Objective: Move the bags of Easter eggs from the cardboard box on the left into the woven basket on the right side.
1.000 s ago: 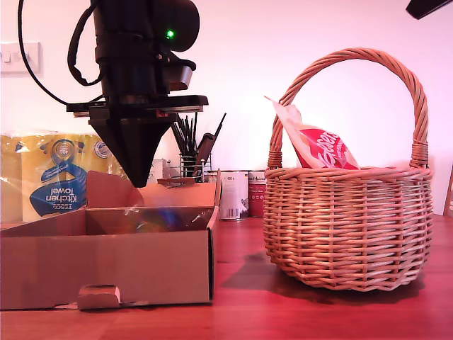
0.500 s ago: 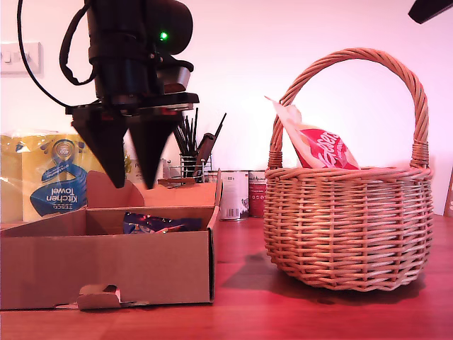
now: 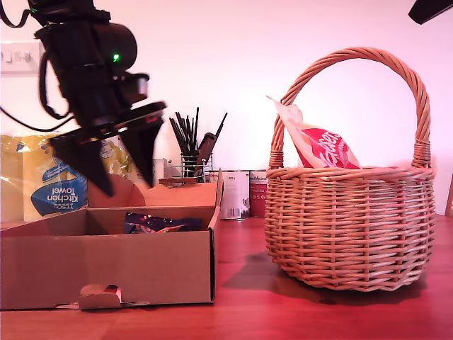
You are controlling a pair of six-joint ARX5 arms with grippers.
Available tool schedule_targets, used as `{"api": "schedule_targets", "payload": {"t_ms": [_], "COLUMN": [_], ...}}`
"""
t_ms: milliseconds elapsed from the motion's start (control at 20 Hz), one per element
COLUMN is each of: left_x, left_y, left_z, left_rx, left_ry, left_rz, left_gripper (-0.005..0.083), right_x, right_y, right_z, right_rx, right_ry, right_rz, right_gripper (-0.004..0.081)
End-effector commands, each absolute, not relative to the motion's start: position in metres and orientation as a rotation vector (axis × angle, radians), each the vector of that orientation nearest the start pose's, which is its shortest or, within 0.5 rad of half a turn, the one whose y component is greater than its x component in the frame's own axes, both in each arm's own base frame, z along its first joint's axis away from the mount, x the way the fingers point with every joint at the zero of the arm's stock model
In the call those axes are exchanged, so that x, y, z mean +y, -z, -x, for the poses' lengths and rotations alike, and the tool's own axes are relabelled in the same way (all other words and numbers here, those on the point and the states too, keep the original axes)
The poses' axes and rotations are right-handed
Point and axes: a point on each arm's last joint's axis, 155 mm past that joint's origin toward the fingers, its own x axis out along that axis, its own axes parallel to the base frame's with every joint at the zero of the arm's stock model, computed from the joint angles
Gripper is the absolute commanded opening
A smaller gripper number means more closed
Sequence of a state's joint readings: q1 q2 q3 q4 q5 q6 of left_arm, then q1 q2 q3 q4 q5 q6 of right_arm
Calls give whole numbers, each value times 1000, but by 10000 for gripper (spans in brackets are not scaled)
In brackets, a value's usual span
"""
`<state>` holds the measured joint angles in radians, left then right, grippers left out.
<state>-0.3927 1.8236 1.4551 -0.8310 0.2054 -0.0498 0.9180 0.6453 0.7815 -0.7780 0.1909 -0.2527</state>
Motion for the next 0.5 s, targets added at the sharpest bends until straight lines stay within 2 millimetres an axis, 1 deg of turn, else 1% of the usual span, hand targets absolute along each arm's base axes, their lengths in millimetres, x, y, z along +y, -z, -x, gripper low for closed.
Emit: {"api": "schedule_targets", "payload": {"t_ms": [0, 300, 450], "left_x": [-203, -201, -197], "left_y": [-88, -56, -44], "left_z": [-379, -383, -384], "left_rx": [1233, 1292, 1311], "left_ry": [516, 495, 473], "left_rz": [-68, -73, -89], "left_gripper": [624, 623, 621], "right_x": [173, 174, 174], "right_y": [-203, -205, -206], "right_z": [-176, -177, -177], "right_rx": [467, 454, 452], "right_ry": [-777, -776, -776], "right_rz": [587, 584, 582], "right_gripper": [-13, -13, -13]}}
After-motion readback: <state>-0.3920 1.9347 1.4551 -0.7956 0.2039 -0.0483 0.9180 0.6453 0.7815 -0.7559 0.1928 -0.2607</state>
